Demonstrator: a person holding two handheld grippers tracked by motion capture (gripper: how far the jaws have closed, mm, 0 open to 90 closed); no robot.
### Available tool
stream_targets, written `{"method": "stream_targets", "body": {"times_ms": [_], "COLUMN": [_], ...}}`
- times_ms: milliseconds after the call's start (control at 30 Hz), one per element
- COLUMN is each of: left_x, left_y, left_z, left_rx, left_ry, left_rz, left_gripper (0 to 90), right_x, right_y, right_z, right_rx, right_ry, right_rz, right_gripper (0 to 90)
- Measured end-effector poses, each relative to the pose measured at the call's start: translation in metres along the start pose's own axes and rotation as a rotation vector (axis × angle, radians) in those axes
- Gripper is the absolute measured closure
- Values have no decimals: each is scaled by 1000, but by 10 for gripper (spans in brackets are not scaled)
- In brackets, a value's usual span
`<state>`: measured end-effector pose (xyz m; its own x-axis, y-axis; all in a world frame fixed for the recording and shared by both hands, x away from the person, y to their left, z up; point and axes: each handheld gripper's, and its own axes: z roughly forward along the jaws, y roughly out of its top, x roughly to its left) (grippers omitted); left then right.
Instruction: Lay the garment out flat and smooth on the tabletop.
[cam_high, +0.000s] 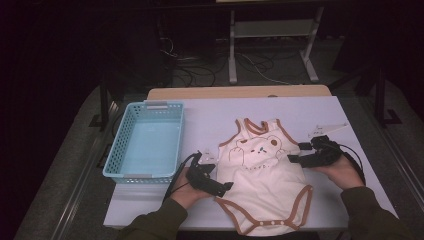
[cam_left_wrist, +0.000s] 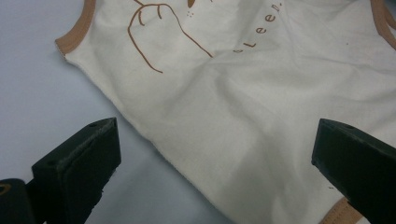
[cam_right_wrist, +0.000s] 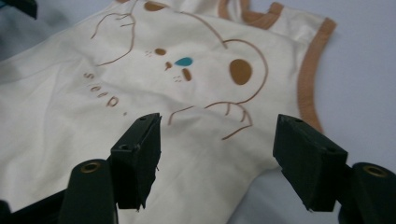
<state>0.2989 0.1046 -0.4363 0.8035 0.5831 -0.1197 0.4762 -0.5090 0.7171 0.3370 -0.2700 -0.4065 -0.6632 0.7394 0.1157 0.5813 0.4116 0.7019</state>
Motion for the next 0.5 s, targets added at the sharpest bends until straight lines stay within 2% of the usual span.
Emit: {"method": "stream_targets", "body": {"times_ms": [133, 200, 367, 500], "left_x": [0, 0, -1, 0], "left_y": [0, 0, 0, 0], "left_z": [0, 0, 0, 0], "left_rx": [-7, 1, 2, 3], "left_ry": [0, 0, 1, 1], "left_rz": [-9, 0, 2, 1], "left_gripper": [6, 6, 6, 6], "right_x": [-12, -18, -29, -40], "right_y": [4, 5, 7, 7], "right_z": [2, 3, 8, 15], "right_rx": [-15, -19, -7, -10], "right_ry": [-28, -42, -54, -74], "right_rz": [32, 44, 68, 106], "right_gripper": [293, 292, 285, 305]}}
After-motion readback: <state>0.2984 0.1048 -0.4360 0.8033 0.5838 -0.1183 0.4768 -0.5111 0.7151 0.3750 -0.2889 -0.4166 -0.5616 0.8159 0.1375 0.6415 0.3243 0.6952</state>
